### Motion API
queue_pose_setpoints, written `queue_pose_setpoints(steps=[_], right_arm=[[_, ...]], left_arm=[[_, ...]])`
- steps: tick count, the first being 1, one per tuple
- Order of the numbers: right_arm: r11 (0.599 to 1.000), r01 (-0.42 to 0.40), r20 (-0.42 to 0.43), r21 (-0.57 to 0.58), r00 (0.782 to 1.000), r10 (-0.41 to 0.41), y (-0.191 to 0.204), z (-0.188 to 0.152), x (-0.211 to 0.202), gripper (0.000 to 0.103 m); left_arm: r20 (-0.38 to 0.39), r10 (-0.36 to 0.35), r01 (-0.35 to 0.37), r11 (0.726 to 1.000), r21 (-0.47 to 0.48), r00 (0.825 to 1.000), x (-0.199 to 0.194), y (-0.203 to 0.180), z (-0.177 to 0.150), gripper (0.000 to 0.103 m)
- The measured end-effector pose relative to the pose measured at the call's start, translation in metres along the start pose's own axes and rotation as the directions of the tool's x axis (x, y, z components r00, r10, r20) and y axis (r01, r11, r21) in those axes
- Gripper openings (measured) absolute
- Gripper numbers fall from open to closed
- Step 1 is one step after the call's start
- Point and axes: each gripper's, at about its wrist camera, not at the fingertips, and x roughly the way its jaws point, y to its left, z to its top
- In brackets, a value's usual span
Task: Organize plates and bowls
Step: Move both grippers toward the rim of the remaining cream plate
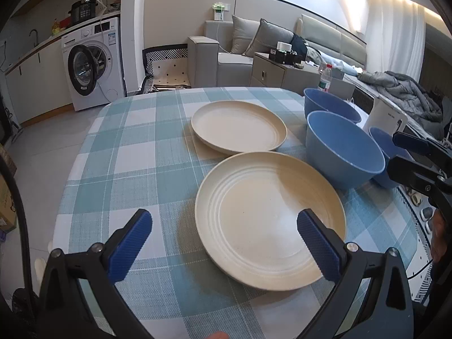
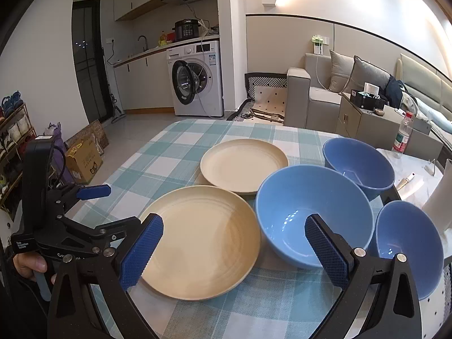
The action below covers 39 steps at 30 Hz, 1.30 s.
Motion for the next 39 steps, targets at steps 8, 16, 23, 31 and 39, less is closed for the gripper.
queue_pose_setpoints(steps=[8, 16, 23, 31, 39], right_arm=[[1.0, -0.006, 0.006, -0.025, 1.0, 0.006, -0.01, 0.024, -0.001, 0.102], [0.999, 0.0, 0.007, -0.039, 1.0, 0.0, -0.017, 0.05, 0.008, 0.102], [0.999, -0.014, -0.006, -0.05, 1.0, 0.014, -0.023, 0.065, 0.022, 0.102], [0.999, -0.019, -0.039, -0.036, 0.999, 0.018, -0.035, 0.077, 0.044, 0.102], [1.0, -0.002, -0.057, -0.022, 0.998, 0.001, -0.05, 0.089, 0.062, 0.102]], left_arm=[[0.025, 0.016, -0.015, 0.999, -0.029, 1.0, 0.0, 0.004, 0.016, 0.103], [0.054, 0.041, -0.041, 0.999, -0.016, 0.998, 0.001, 0.006, 0.037, 0.103], [0.049, 0.054, -0.052, 0.998, -0.043, 0.997, 0.011, 0.012, 0.047, 0.103], [0.04, 0.057, -0.054, 0.997, -0.057, 0.998, 0.024, 0.015, 0.059, 0.103], [0.029, 0.056, -0.054, 0.997, -0.05, 0.998, 0.038, 0.013, 0.067, 0.103]])
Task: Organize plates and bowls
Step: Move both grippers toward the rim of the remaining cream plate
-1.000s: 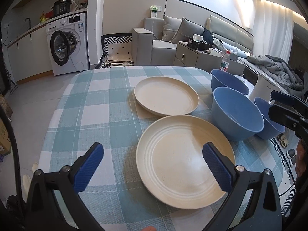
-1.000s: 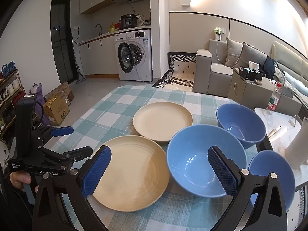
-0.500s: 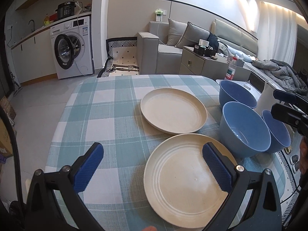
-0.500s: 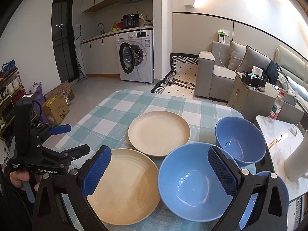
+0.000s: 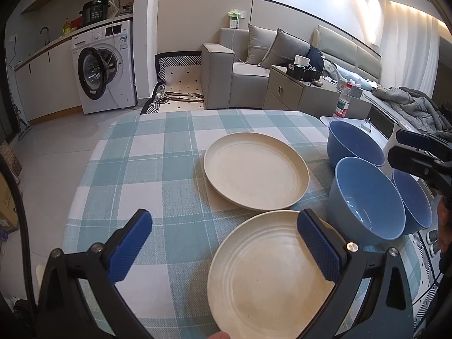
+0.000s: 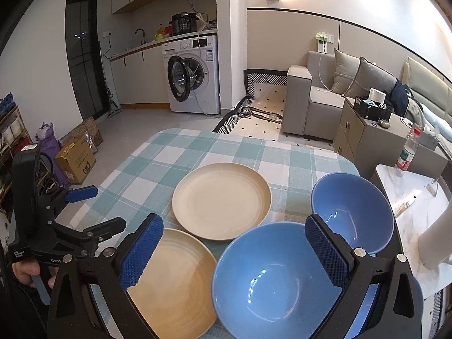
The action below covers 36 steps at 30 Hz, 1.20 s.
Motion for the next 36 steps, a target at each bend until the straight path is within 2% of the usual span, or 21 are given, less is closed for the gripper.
queue_pose_setpoints(steps=[26, 36], right_arm=[[1.0, -0.011, -0.09, 0.018, 0.996, 0.013, -0.025, 0.038, 0.073, 0.102], [1.0, -0.007, -0.138, -0.003, 0.99, 0.006, -0.028, 0.041, 0.097, 0.102]], left_arm=[[-0.067, 0.03, -0.031, 0.999, -0.021, 0.997, 0.047, 0.013, 0.026, 0.103], [-0.086, 0.042, -0.043, 0.999, -0.015, 0.995, 0.063, 0.013, 0.033, 0.103]])
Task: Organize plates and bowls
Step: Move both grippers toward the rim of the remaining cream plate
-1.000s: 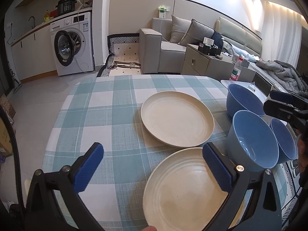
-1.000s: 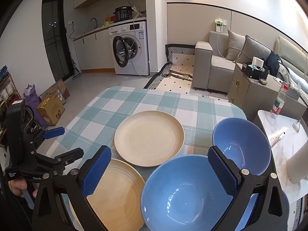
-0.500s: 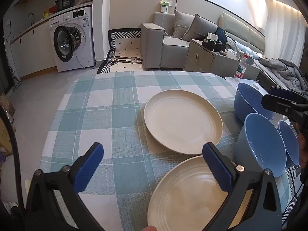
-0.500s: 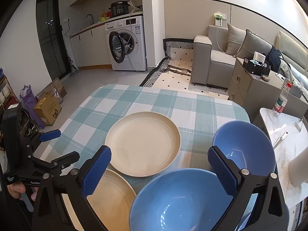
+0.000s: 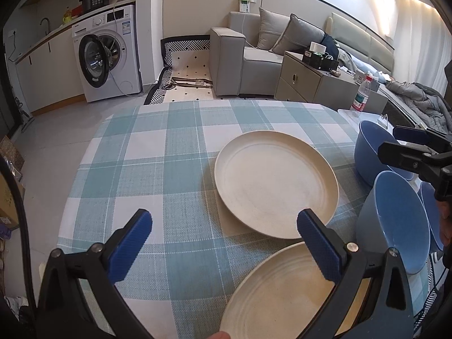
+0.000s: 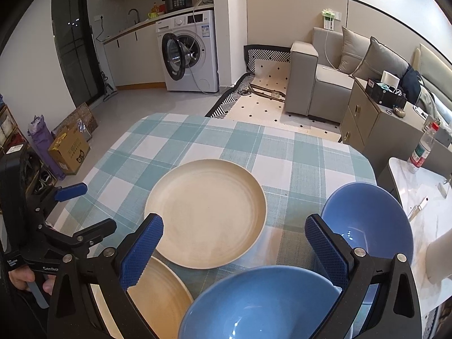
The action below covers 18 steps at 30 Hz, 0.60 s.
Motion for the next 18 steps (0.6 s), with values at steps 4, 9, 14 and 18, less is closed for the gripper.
queue_pose_setpoints(steps=[4, 9, 14, 18], right_arm=[[1.0, 0.008, -0.02, -0.002, 1.0, -0.008, -0.005, 0.0, 0.009, 0.102], [1.0, 0.017, -0.046, -0.009, 0.999, -0.018, -0.008, 0.0, 0.021, 0.102], [1.0, 0.021, -0.077, -0.016, 0.997, -0.022, -0.01, -0.001, 0.034, 0.102], [0.999, 0.028, -0.107, -0.028, 0.994, -0.031, -0.013, -0.002, 0.044, 0.102]], left_arm=[[-0.007, 0.001, -0.001, 1.0, -0.001, 1.0, 0.007, 0.0, 0.003, 0.103], [-0.022, 0.0, 0.0, 1.0, -0.003, 1.0, 0.017, 0.0, 0.004, 0.103], [-0.038, -0.007, 0.007, 1.0, -0.003, 0.999, 0.029, -0.001, 0.004, 0.103], [-0.055, -0.006, 0.006, 1.0, -0.005, 0.998, 0.038, -0.001, 0.004, 0.103]])
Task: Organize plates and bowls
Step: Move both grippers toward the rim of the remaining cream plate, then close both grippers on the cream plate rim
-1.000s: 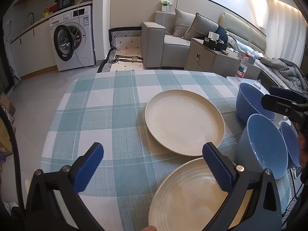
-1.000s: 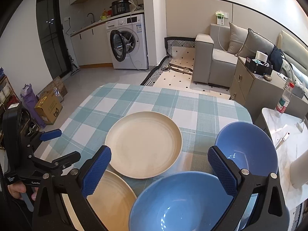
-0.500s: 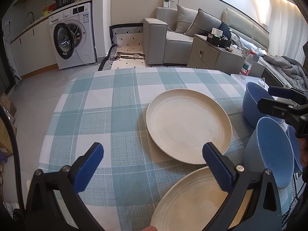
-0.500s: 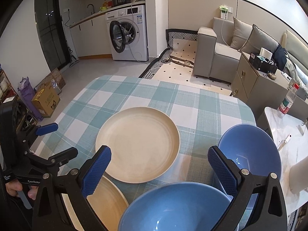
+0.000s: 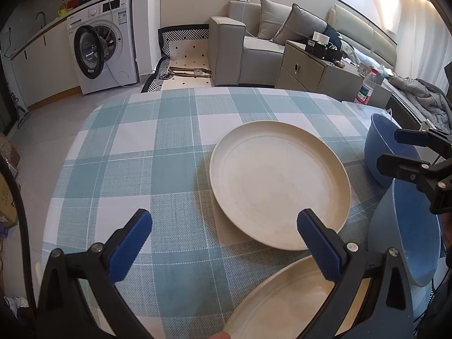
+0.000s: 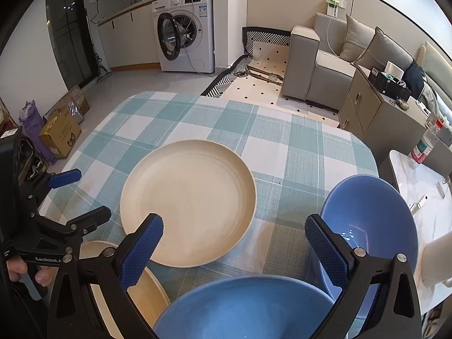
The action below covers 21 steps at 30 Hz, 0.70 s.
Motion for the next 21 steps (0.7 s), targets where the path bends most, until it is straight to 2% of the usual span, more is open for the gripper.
queue_pose_setpoints(steps=[21], right_arm=[[1.0, -0.023, -0.159, 0.002, 0.987, 0.023, -0.006, 0.012, 0.062, 0.102]], left_arm=[[-0.048, -0.006, 0.005, 1.0, -0.017, 0.999, 0.029, 0.004, 0.001, 0.103]])
